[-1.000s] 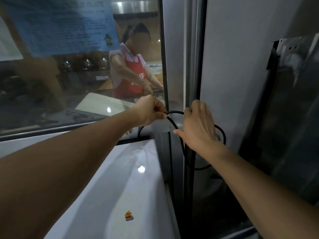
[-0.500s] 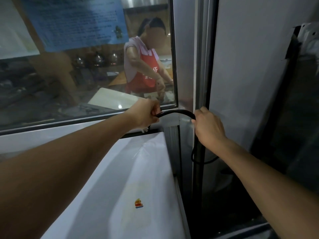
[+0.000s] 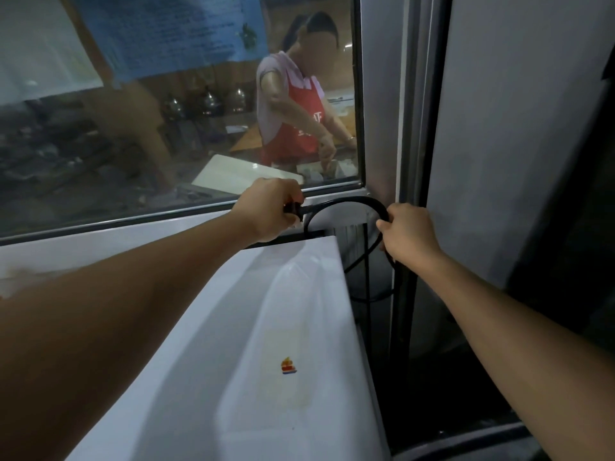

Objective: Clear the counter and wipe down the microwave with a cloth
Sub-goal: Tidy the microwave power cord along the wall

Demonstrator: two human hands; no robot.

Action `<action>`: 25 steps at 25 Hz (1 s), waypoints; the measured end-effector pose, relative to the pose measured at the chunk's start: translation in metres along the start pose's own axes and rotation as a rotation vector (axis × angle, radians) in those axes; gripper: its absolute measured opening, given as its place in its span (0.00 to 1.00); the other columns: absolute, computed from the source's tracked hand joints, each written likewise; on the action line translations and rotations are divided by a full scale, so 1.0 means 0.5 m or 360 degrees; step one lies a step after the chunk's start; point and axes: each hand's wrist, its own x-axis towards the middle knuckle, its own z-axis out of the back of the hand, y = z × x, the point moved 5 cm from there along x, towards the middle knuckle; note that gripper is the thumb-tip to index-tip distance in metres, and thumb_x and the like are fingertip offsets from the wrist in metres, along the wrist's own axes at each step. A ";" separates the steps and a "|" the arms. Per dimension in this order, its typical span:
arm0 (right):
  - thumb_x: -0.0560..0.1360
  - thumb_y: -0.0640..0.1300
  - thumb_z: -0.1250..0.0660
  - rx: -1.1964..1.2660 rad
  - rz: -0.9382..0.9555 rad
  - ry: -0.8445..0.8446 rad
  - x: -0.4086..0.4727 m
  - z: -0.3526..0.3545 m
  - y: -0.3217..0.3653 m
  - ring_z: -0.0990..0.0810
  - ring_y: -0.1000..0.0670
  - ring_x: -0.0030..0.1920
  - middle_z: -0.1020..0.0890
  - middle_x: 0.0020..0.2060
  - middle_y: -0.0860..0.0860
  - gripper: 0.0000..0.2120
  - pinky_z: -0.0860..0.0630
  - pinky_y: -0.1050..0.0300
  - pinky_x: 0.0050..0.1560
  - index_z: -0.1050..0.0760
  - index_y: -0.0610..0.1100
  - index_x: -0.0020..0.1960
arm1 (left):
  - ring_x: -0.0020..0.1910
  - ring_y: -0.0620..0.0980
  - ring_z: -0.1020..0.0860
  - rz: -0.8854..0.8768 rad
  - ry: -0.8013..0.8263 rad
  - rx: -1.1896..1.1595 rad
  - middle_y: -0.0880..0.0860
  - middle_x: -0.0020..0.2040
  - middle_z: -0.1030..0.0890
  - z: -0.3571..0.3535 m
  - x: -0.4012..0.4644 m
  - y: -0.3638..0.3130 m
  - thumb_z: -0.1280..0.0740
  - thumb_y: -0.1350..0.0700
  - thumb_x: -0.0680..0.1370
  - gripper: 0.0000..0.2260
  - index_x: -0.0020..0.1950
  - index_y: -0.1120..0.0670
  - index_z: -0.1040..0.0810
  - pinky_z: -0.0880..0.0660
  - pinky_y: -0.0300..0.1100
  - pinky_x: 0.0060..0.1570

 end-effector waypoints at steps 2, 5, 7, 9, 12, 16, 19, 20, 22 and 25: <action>0.78 0.39 0.38 0.0236 -0.0127 0.0060 -0.003 -0.026 -0.017 0.18 0.41 0.41 0.21 0.39 0.40 0.12 0.20 0.51 0.38 0.28 0.34 0.38 | 0.51 0.58 0.23 0.0020 -0.0033 -0.0011 0.57 0.52 0.19 -0.006 -0.002 -0.002 0.29 0.60 0.72 0.14 0.57 0.56 0.22 0.25 0.47 0.52; 0.78 0.37 0.36 0.0740 -0.0367 0.0124 -0.014 -0.068 -0.037 0.16 0.42 0.37 0.23 0.34 0.43 0.17 0.21 0.61 0.26 0.34 0.39 0.31 | 0.51 0.59 0.23 0.0020 -0.0022 -0.0008 0.58 0.52 0.19 -0.018 -0.001 -0.008 0.28 0.60 0.71 0.14 0.56 0.57 0.22 0.24 0.51 0.52; 0.78 0.37 0.37 0.0881 -0.0449 0.0186 -0.016 -0.095 -0.045 0.16 0.45 0.34 0.23 0.34 0.45 0.17 0.21 0.62 0.28 0.34 0.42 0.31 | 0.51 0.59 0.23 0.0014 -0.0009 0.0003 0.58 0.52 0.19 -0.024 0.001 -0.009 0.28 0.60 0.71 0.14 0.56 0.57 0.22 0.24 0.51 0.52; 0.78 0.38 0.37 0.0992 -0.0497 0.0249 -0.016 -0.122 -0.051 0.17 0.46 0.33 0.22 0.34 0.44 0.15 0.21 0.63 0.28 0.34 0.41 0.34 | 0.50 0.58 0.23 0.0005 -0.0013 0.0016 0.58 0.52 0.20 -0.027 0.001 -0.004 0.28 0.60 0.71 0.14 0.55 0.57 0.22 0.24 0.51 0.52; 0.78 0.39 0.36 0.0953 -0.0516 0.0321 -0.021 -0.166 -0.070 0.18 0.46 0.33 0.21 0.36 0.42 0.13 0.18 0.54 0.38 0.31 0.42 0.35 | 0.50 0.58 0.23 -0.0011 0.0008 0.0067 0.57 0.51 0.21 -0.043 0.001 0.003 0.27 0.60 0.71 0.14 0.55 0.57 0.22 0.25 0.51 0.52; 0.75 0.39 0.34 0.0767 -0.0433 0.0318 -0.036 -0.184 -0.095 0.17 0.42 0.41 0.20 0.35 0.44 0.15 0.20 0.47 0.51 0.28 0.44 0.31 | 0.49 0.58 0.24 -0.0007 0.0008 0.0165 0.56 0.50 0.22 -0.056 -0.004 0.014 0.29 0.58 0.72 0.11 0.54 0.54 0.22 0.25 0.50 0.51; 0.75 0.41 0.33 0.0684 -0.0384 0.0278 -0.044 -0.175 -0.111 0.19 0.42 0.40 0.21 0.33 0.43 0.14 0.22 0.48 0.48 0.29 0.44 0.30 | 0.48 0.58 0.24 -0.0003 -0.0026 0.0143 0.57 0.50 0.22 -0.055 -0.007 0.017 0.30 0.60 0.72 0.10 0.52 0.55 0.21 0.25 0.50 0.50; 0.75 0.42 0.33 0.0689 -0.0385 0.0264 -0.048 -0.173 -0.114 0.19 0.41 0.40 0.20 0.33 0.42 0.13 0.21 0.47 0.48 0.28 0.43 0.32 | 0.48 0.58 0.24 -0.0016 -0.0044 0.0125 0.57 0.49 0.22 -0.055 -0.007 0.017 0.30 0.60 0.72 0.09 0.52 0.55 0.21 0.25 0.51 0.49; 0.76 0.44 0.34 0.0622 -0.0366 0.0232 -0.055 -0.170 -0.114 0.18 0.39 0.41 0.19 0.36 0.39 0.14 0.20 0.44 0.48 0.28 0.41 0.33 | 0.48 0.58 0.24 -0.0050 -0.0083 0.0117 0.57 0.49 0.22 -0.055 -0.007 0.013 0.30 0.61 0.72 0.09 0.52 0.56 0.21 0.25 0.51 0.48; 0.77 0.43 0.36 0.0484 -0.0387 0.0147 -0.058 -0.171 -0.110 0.19 0.39 0.41 0.20 0.38 0.37 0.18 0.20 0.42 0.48 0.33 0.41 0.30 | 0.48 0.58 0.24 -0.0058 -0.0107 0.0121 0.57 0.50 0.22 -0.056 -0.007 0.012 0.31 0.62 0.72 0.10 0.53 0.56 0.21 0.25 0.52 0.49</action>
